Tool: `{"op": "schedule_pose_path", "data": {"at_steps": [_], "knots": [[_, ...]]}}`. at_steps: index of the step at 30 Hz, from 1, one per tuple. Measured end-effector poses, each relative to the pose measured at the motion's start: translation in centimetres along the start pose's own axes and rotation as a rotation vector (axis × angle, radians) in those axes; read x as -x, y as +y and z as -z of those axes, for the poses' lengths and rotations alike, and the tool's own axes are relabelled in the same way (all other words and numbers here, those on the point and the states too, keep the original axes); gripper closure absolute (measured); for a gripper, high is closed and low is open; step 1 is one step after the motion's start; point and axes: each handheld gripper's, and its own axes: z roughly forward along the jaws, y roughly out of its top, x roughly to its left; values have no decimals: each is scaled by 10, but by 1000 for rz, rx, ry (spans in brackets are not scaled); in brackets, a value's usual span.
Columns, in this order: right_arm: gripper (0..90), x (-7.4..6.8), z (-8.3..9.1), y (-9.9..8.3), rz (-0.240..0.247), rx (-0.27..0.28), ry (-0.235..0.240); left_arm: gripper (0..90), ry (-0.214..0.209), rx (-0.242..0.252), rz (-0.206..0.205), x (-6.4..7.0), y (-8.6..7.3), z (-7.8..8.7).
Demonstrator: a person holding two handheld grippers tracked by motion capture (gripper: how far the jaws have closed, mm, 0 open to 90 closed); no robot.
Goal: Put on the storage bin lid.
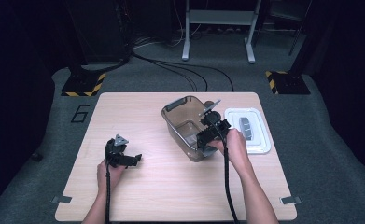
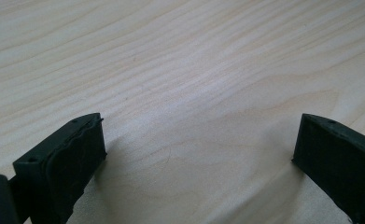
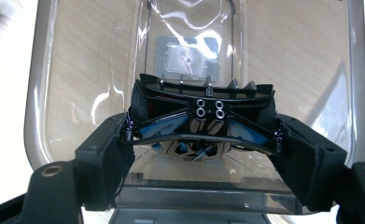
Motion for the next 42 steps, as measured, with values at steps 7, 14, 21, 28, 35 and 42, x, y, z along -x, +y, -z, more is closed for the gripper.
{"op": "schedule_pose_path", "data": {"at_steps": [7,14,21,28,35,42], "knots": [[235,0,-1,-1,-11,9,4,20,0,0,0,0,0,0],[234,0,-1,-2,-12,10,6,20,0,0,0,0,0,0],[216,1,-1,-3,-16,10,12,20,0,0,0,0,0,0],[152,2,5,-7,-19,19,39,20,1,0,1,0,0,0],[97,4,22,-15,-19,66,45,20,1,0,1,0,0,0],[29,19,41,-28,-54,123,41,20,1,0,0,0,0,0]]}}
